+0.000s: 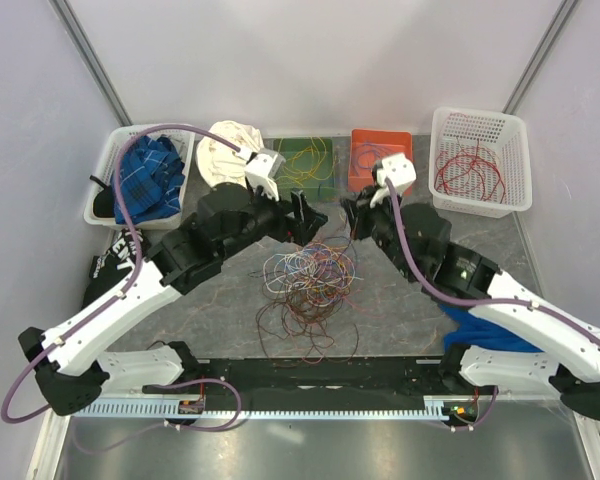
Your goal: Untangle the cables
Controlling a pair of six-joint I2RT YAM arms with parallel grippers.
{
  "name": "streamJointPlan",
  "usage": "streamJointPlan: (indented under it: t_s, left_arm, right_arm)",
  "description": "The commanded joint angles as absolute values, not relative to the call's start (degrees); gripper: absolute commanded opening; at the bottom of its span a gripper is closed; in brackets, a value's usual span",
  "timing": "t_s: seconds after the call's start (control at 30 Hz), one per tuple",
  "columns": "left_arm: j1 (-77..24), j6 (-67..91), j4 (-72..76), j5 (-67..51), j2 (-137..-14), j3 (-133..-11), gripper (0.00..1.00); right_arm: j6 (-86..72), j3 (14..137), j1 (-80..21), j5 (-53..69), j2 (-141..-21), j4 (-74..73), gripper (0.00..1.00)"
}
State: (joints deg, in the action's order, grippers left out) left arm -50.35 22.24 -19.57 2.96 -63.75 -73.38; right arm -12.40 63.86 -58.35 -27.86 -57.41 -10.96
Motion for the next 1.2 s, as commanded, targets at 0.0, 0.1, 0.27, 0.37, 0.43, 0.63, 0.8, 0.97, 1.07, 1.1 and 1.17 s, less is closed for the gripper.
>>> streamJointPlan:
  t_s: [0.0, 0.1, 0.27, 0.37, 0.43, 0.63, 0.8, 0.97, 1.07, 1.1, 1.17]
  left_arm:
    - [-50.1, 29.9, -25.3, 16.2, -64.1, -67.7, 0.99]
    - [-49.7, 35.0, -27.6, 19.2, -63.1, -63.6, 1.0]
    - [-49.2, 39.5, -27.9, 19.0, -59.9, -58.3, 1.0]
    - [-49.1, 40.9, -27.9, 18.3, -58.4, -55.4, 1.0]
    - [-49.1, 41.9, -27.9, 17.5, -57.5, -54.1, 1.0]
    - [-49.1, 45.6, -26.9, 16.7, -54.1, -46.8, 1.0]
    - [-49.1, 46.8, -26.0, 17.3, -51.5, -41.1, 1.0]
    - [-49.1, 48.1, -23.2, 19.2, -47.6, -36.0, 1.0]
    - [-49.1, 48.9, -21.4, 19.8, -46.5, -34.0, 0.99]
    - [-49.1, 49.0, -20.8, 19.9, -46.4, -33.7, 0.99]
    - [-49.1, 49.6, -20.4, 20.3, -46.5, -32.7, 0.99]
  right_arm:
    - [-13.8, 72.9, -50.6, -30.8, -62.5, -17.5, 0.0]
    - [-17.1, 77.6, -40.7, -23.2, -67.2, -19.9, 0.0]
    - [-20.0, 88.9, -30.8, -18.0, -79.9, -22.1, 0.0]
    - [-21.9, 95.4, -24.5, -16.4, -87.3, -22.1, 0.0]
    - [-22.5, 100.2, -22.6, -14.7, -92.9, -22.1, 0.0]
    - [-21.6, 110.2, -17.9, -14.7, -104.8, -22.4, 0.0]
    - [-20.3, 117.6, -15.5, -15.6, -113.3, -22.9, 0.0]
    - [-18.9, 124.2, -13.5, -16.0, -119.8, -23.9, 0.0]
    - [-18.5, 127.3, -12.5, -15.7, -123.4, -24.0, 0.0]
    - [-18.5, 128.0, -12.2, -15.6, -124.7, -24.0, 0.0]
    - [-18.2, 128.5, -11.5, -15.6, -125.8, -24.0, 0.0]
